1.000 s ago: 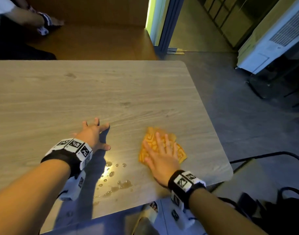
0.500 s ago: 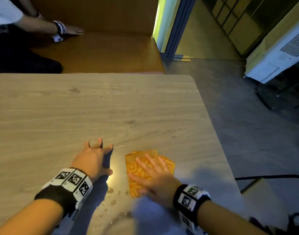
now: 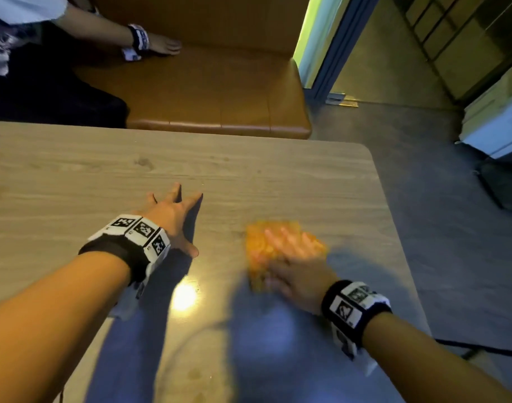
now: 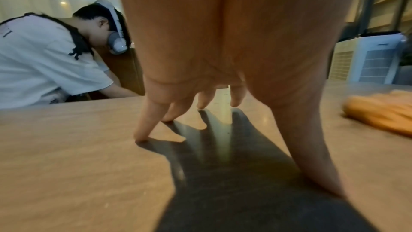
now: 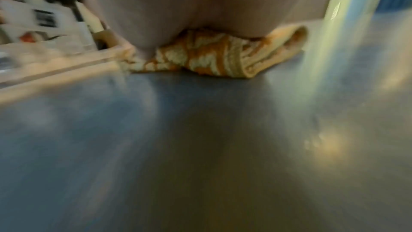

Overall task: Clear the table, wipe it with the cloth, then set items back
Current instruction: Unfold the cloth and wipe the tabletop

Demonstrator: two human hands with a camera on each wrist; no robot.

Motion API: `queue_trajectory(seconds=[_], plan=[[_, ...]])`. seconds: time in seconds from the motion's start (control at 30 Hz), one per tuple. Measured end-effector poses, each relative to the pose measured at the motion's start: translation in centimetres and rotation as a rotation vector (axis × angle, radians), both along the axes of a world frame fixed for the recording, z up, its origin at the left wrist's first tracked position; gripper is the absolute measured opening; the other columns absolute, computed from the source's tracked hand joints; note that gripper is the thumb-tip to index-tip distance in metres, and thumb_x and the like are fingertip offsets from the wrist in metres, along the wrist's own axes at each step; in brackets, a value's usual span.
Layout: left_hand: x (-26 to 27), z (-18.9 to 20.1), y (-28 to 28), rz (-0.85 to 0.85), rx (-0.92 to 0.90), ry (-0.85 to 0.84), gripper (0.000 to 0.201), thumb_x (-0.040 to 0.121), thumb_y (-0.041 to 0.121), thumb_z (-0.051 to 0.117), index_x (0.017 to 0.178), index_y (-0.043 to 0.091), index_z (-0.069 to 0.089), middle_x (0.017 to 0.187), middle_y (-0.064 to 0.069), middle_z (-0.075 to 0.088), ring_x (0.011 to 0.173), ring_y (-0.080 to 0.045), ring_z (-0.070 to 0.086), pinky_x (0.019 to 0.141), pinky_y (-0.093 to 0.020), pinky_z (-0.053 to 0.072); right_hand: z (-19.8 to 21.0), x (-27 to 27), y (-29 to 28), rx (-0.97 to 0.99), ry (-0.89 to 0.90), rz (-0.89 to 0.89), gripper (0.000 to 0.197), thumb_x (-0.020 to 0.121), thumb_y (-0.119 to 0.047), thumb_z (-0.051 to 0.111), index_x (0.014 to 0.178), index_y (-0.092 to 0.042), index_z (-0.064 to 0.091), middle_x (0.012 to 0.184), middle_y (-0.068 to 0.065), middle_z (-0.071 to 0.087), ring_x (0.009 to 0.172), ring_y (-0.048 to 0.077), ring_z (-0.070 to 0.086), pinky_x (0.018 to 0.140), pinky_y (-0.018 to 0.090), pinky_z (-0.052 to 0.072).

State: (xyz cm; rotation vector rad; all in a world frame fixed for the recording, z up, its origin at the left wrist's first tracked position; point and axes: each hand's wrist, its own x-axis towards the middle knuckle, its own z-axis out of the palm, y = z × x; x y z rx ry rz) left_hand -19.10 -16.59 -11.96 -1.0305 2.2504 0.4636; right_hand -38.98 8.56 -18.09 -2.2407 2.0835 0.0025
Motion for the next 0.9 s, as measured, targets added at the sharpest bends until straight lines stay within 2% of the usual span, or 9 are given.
queue_trajectory(seconds=[0.07, 0.13, 0.33, 0.47, 0.53, 0.67, 0.73, 0.8, 0.9], plan=[[-0.3, -0.5, -0.6, -0.021, 0.024, 0.003, 0.135, 0.054, 0.063, 0.084, 0.153, 0.039, -0.004, 0.162, -0.011, -0.012, 0.145, -0.049, 0.004, 0.116, -0.063, 0.009, 0.3, -0.8, -3.8, -0.011, -0.01, -0.511, 0.052, 0.095, -0.058, 0.03, 0.139, -0.036, 0.05, 0.152, 0.014, 0.04, 0.133, 0.047, 0.041, 0.093, 0.071, 0.039], [-0.3, -0.6, -1.0, -0.003, 0.043, 0.015, 0.139, 0.049, 0.063, 0.086, 0.153, 0.039, -0.002, 0.162, -0.014, -0.011, 0.145, -0.049, 0.005, 0.117, -0.063, 0.005, 0.5, 1.2, -6.9, -0.016, -0.079, -0.773, 0.055, 0.09, -0.058, 0.033, 0.138, -0.037, 0.051, 0.153, 0.015, 0.037, 0.136, 0.048, 0.036, 0.096, 0.074, 0.033], [-0.1, -0.2, -0.8, 0.098, 0.131, 0.026, 0.134, 0.054, 0.053, 0.089, 0.15, 0.049, -0.005, 0.161, 0.002, -0.021, 0.141, -0.054, -0.014, 0.109, -0.071, 0.021, 1.3, -0.6, -3.6, 0.149, -0.077, 0.091, 0.058, 0.094, -0.069, 0.022, 0.148, -0.048, 0.024, 0.164, 0.002, 0.01, 0.148, 0.038, 0.012, 0.111, 0.068, 0.012], [0.1, 0.1, -0.2, 0.131, 0.157, 0.031, 0.131, 0.057, 0.047, 0.09, 0.149, 0.051, -0.003, 0.16, 0.008, -0.022, 0.143, -0.049, -0.017, 0.105, -0.076, 0.021, 1.0, -5.5, -10.9, 0.12, -0.172, -0.758, 0.063, 0.092, -0.069, 0.018, 0.151, -0.046, 0.014, 0.164, 0.002, -0.001, 0.149, 0.036, 0.0, 0.113, 0.067, 0.01], [0.0, 0.3, -0.4, 0.135, 0.161, 0.033, 0.131, 0.057, 0.046, 0.089, 0.149, 0.051, -0.003, 0.16, 0.008, -0.023, 0.143, -0.049, -0.017, 0.105, -0.075, 0.021, 1.2, -3.9, -13.8, 0.161, -0.173, -0.893, 0.059, 0.096, -0.062, 0.027, 0.151, -0.044, 0.016, 0.164, 0.004, -0.004, 0.148, 0.038, -0.004, 0.112, 0.068, 0.006], [0.1, 0.1, -0.4, 0.145, 0.189, 0.049, 0.13, 0.059, 0.046, 0.089, 0.149, 0.051, -0.005, 0.159, 0.009, -0.025, 0.142, -0.049, -0.02, 0.106, -0.076, 0.018, 1.2, -1.7, -10.4, 0.206, -0.082, -0.087, 0.06, 0.094, -0.066, 0.021, 0.15, -0.049, 0.008, 0.164, 0.002, -0.006, 0.148, 0.039, -0.004, 0.112, 0.064, 0.002], [0.1, 0.2, -0.4, 0.148, 0.186, 0.043, 0.131, 0.058, 0.048, 0.089, 0.149, 0.052, -0.005, 0.159, 0.009, -0.025, 0.142, -0.049, -0.019, 0.106, -0.076, 0.02, 1.3, -5.8, -10.4, 0.183, -0.078, 0.059, 0.061, 0.094, -0.069, 0.016, 0.151, -0.046, 0.013, 0.164, 0.002, 0.001, 0.148, 0.038, 0.003, 0.114, 0.062, 0.006], [0.0, 0.1, -0.4, 0.147, 0.19, 0.035, 0.13, 0.059, 0.048, 0.088, 0.149, 0.052, -0.006, 0.159, 0.009, -0.026, 0.142, -0.049, -0.019, 0.106, -0.075, 0.02, 1.7, -8.5, -12.8, 0.087, -0.037, -0.295, 0.063, 0.097, -0.065, 0.018, 0.151, -0.034, 0.026, 0.163, 0.01, 0.011, 0.147, 0.041, 0.014, 0.112, 0.066, 0.019], [0.0, 0.2, -0.3, 0.155, 0.188, 0.045, 0.13, 0.059, 0.047, 0.088, 0.149, 0.051, -0.005, 0.159, 0.01, -0.025, 0.142, -0.049, -0.019, 0.106, -0.075, 0.02, 2.1, -7.7, -17.7, 0.228, -0.22, -0.883, 0.061, 0.096, -0.063, 0.028, 0.152, -0.044, 0.012, 0.164, 0.003, -0.006, 0.149, 0.036, -0.005, 0.115, 0.062, 0.003]])
